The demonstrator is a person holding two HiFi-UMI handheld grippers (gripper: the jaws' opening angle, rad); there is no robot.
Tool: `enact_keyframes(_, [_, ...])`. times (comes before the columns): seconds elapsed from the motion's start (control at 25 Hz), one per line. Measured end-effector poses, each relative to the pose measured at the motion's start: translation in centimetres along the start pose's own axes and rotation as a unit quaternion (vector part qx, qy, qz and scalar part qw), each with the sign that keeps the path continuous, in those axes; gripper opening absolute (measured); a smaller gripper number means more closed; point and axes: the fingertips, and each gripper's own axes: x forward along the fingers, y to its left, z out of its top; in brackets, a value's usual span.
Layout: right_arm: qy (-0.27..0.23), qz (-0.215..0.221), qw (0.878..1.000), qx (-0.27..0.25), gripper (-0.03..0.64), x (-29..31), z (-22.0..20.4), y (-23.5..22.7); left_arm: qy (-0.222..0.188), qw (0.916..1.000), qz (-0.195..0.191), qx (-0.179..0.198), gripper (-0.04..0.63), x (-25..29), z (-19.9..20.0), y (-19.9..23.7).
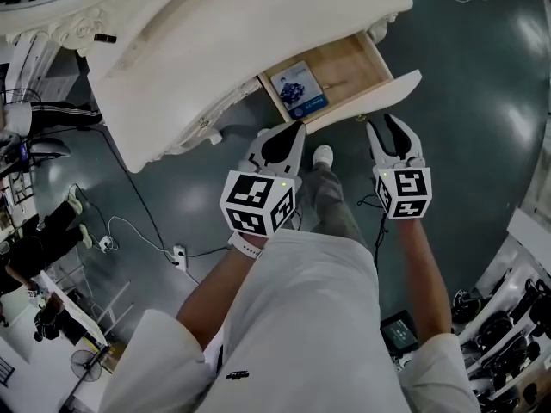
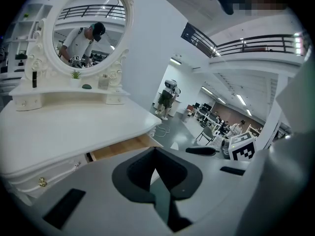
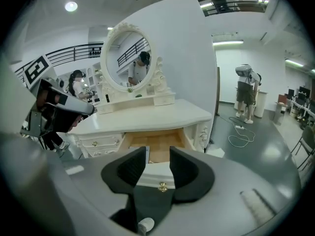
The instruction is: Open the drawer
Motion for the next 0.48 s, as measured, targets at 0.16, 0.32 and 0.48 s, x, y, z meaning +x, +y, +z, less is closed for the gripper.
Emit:
enact_keyframes(0.16, [-0.014,0.005,1.000,-0.003,0.161,-0.9,1.9,0.6,-0.012,0.9999,0.004,-0.002,0.008,-1.0,1.0,0.0])
enact_keyframes(0.32, [-0.031,0.014,0.999,-0.010,0.154,-2.1,3.9,1.3,-0.023,0.9997,0.010,-0.005,0.008,-2.2,1.7,0.1])
enact_keyframes(0.48, [-0.051,0.026,0.998,-0.021,0.127,-3.0,6.2,2.5,-0.030,0.9994,0.013,-0.005,0.008,-2.9,2.4,0.2])
